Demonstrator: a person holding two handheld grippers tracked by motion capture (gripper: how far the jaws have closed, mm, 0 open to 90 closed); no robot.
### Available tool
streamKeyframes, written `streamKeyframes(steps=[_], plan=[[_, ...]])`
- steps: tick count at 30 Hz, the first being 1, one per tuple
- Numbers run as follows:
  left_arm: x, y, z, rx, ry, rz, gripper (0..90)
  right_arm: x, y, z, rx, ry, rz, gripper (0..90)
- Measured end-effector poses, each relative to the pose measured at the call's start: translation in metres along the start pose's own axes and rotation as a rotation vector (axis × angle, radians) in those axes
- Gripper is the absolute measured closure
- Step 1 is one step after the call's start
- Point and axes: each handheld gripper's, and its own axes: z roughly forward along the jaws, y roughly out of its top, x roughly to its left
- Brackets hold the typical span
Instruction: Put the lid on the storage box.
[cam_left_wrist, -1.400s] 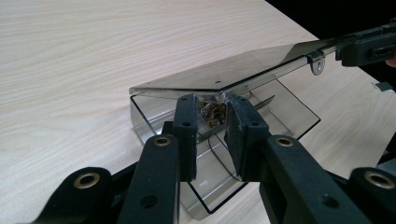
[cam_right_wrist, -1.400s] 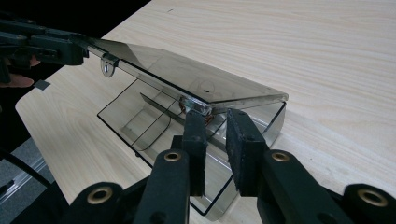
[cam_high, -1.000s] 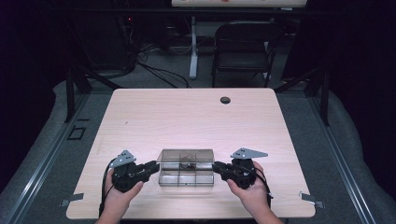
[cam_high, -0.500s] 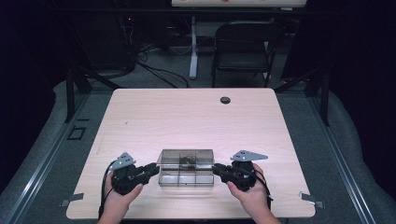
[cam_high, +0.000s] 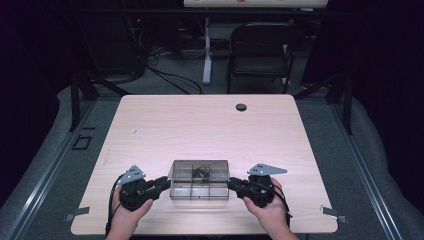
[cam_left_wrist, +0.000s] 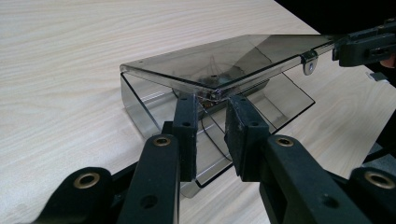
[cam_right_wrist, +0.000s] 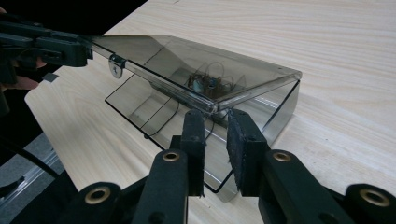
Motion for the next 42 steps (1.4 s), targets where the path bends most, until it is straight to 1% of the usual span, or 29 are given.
streamKeyframes(steps=[1,2,4,9,13,15,16,20,22,24,28,30,31,32,34,36,39,41,42], plan=[[0.0,0.0,0.0,0.001,-0.001,0.002,73.9,0.0,0.0,0.0,0.005,-0.001,-0.006,77.1],[0.0,-0.001,0.0,0.001,-0.002,-0.001,73.9,0.002,-0.001,0.001,-0.005,0.0,0.001,77.1],[0.0,-0.001,0.0,0.001,-0.003,-0.002,73.9,0.002,-0.001,0.002,0.002,0.002,-0.009,77.0],[0.001,-0.004,0.001,0.0,-0.007,-0.007,74.0,0.002,-0.003,0.003,0.004,-0.005,-0.014,77.0],[0.001,-0.006,0.001,0.009,-0.012,-0.008,73.9,0.001,-0.005,0.003,0.009,-0.004,-0.007,77.1],[0.001,-0.007,0.001,0.007,-0.011,-0.009,73.9,0.001,-0.006,0.003,0.003,-0.002,-0.001,78.0],[0.001,-0.008,0.001,0.008,-0.014,-0.008,74.0,0.001,-0.006,0.002,0.013,-0.004,-0.009,78.2],[0.001,-0.01,0.003,0.01,-0.024,-0.013,74.7,0.001,-0.009,0.003,0.007,-0.005,-0.019,78.5],[0.001,-0.011,0.003,0.023,-0.024,-0.005,74.8,0.001,-0.01,0.004,0.011,-0.003,-0.011,78.5],[0.0,-0.012,0.005,0.022,-0.021,-0.004,74.8,0.001,-0.011,0.004,0.022,-0.008,-0.024,78.5],[0.0,-0.014,0.006,0.03,-0.022,0.001,75.0,0.002,-0.013,0.006,0.021,-0.007,-0.028,78.6],[-0.001,-0.014,0.006,0.033,-0.018,0.009,75.2,0.003,-0.014,0.006,0.027,-0.009,-0.025,79.5],[-0.001,-0.015,0.006,0.037,-0.018,0.009,75.3,0.003,-0.015,0.007,0.024,-0.005,-0.021,81.4],[-0.001,-0.015,0.007,0.036,-0.017,0.008,75.5,0.002,-0.014,0.006,0.04,-0.004,-0.033,82.5],[-0.001,-0.016,0.007,0.037,-0.017,0.007,75.8,0.003,-0.015,0.006,0.047,-0.008,-0.043,83.8],[-0.001,-0.016,0.007,0.04,-0.019,0.009,76.1,0.004,-0.016,0.007,0.043,-0.006,-0.034,84.1],[-0.001,-0.018,0.007,0.042,-0.018,0.004,76.6,0.003,-0.016,0.007,0.05,-0.006,-0.039,84.1],[-0.002,-0.018,0.008,0.046,-0.018,0.008,77.0,0.003,-0.017,0.007,0.053,-0.005,-0.041,84.1],[-0.002,-0.019,0.008,0.048,-0.02,0.007,77.0,0.004,-0.018,0.008,0.046,-0.004,-0.031,83.9]])
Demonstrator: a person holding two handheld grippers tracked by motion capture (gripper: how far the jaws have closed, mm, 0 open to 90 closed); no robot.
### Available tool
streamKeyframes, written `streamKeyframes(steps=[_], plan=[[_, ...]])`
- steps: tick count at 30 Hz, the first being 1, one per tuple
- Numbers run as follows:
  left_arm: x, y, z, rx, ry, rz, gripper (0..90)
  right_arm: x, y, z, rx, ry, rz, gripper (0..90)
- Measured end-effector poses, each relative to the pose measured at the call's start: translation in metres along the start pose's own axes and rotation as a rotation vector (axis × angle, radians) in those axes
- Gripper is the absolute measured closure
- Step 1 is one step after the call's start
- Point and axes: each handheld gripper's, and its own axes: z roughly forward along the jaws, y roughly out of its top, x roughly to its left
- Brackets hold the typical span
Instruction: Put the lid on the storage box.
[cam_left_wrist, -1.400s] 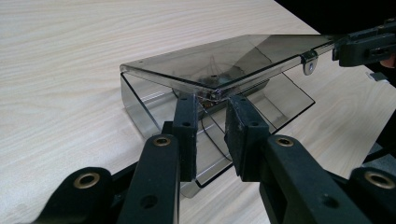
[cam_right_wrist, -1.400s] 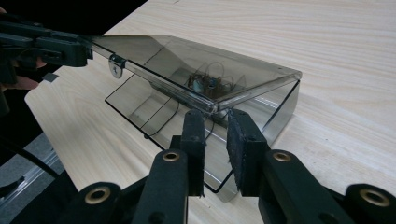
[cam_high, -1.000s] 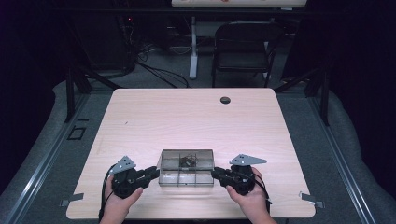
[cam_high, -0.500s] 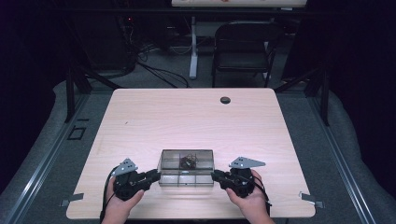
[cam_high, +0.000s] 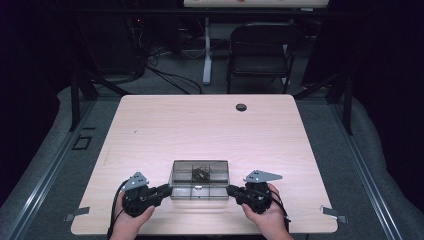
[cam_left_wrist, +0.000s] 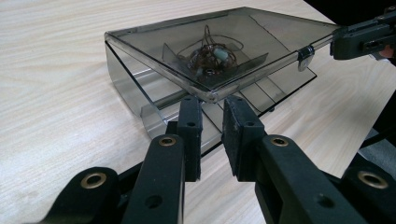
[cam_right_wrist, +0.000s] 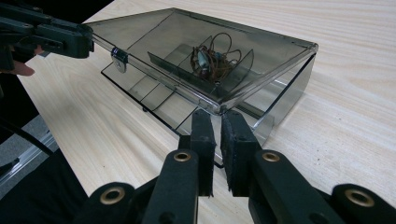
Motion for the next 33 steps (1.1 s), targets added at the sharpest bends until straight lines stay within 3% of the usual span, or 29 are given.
streamKeyframes(steps=[33], plan=[[-0.0023,-0.0069,0.0062,0.051,0.011,0.009,76.2,-0.0007,-0.0076,0.0059,0.035,0.004,0.0,80.7]])
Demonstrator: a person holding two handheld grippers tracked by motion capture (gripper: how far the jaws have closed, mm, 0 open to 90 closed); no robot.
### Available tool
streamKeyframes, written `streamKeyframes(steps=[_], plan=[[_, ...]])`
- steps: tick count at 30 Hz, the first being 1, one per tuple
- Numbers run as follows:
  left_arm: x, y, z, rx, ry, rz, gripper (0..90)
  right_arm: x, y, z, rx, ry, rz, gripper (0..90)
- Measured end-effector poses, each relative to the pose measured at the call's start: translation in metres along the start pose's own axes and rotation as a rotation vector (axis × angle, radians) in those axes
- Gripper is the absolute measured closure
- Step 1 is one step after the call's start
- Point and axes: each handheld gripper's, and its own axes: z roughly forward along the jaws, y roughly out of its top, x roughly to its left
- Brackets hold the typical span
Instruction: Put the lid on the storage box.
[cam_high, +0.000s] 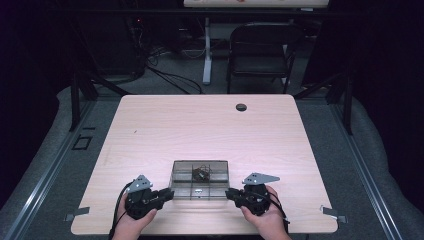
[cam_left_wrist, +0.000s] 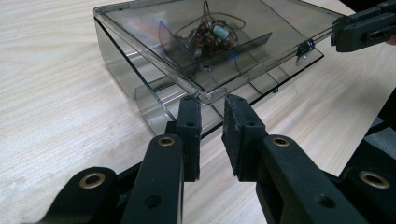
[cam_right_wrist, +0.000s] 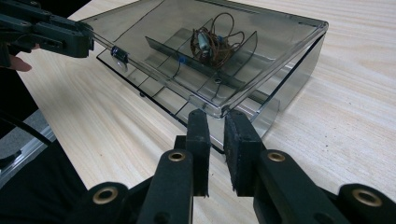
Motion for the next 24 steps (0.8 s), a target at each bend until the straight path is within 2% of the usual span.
streamKeyframes(steps=[24], plan=[[0.0005,-0.0047,0.0024,0.029,0.011,-0.008,75.8,0.0001,-0.0037,0.0042,0.049,-0.014,-0.016,77.9]])
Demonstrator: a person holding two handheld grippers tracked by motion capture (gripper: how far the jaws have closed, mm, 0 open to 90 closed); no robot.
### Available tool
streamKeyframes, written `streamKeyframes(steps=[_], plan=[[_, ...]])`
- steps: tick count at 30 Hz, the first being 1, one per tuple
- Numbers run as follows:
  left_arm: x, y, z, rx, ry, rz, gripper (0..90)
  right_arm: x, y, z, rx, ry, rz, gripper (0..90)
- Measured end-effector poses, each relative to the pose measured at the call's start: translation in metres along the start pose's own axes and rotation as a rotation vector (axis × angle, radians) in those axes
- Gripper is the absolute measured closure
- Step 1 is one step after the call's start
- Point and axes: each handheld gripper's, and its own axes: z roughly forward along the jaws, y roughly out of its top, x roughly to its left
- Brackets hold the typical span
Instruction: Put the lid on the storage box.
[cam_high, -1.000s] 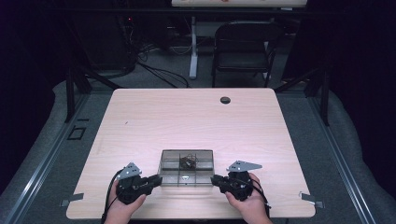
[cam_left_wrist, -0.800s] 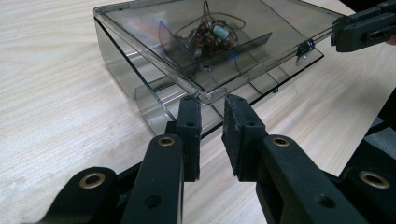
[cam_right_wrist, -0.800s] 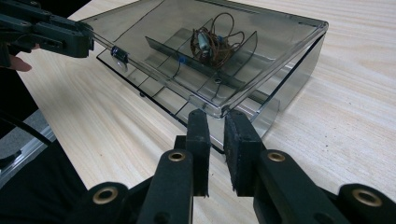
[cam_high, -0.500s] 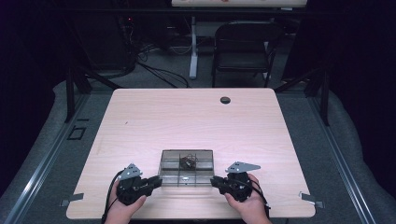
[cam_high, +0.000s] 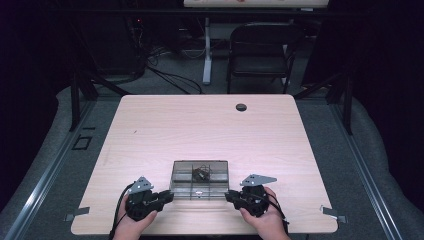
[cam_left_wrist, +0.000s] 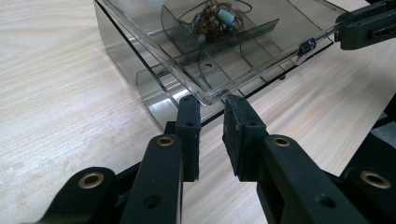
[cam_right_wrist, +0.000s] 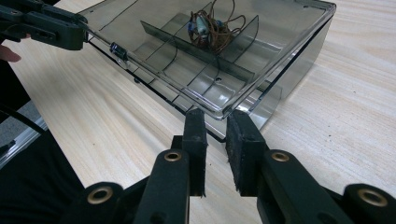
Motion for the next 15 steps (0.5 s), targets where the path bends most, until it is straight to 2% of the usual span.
streamKeyframes(steps=[5,9,15], plan=[[-0.0004,-0.0002,0.0,0.008,0.006,0.007,75.3,0.0007,-0.0005,0.0006,0.006,-0.003,-0.005,77.3],[-0.0009,-0.0006,0.0003,0.011,0.011,-0.006,73.3,0.0008,-0.0004,0.0008,0.011,-0.008,-0.01,76.5],[-0.0022,-0.0026,0.0005,0.021,0.012,-0.004,72.5,0.0019,-0.0012,0.0016,0.018,-0.022,-0.025,75.4]])
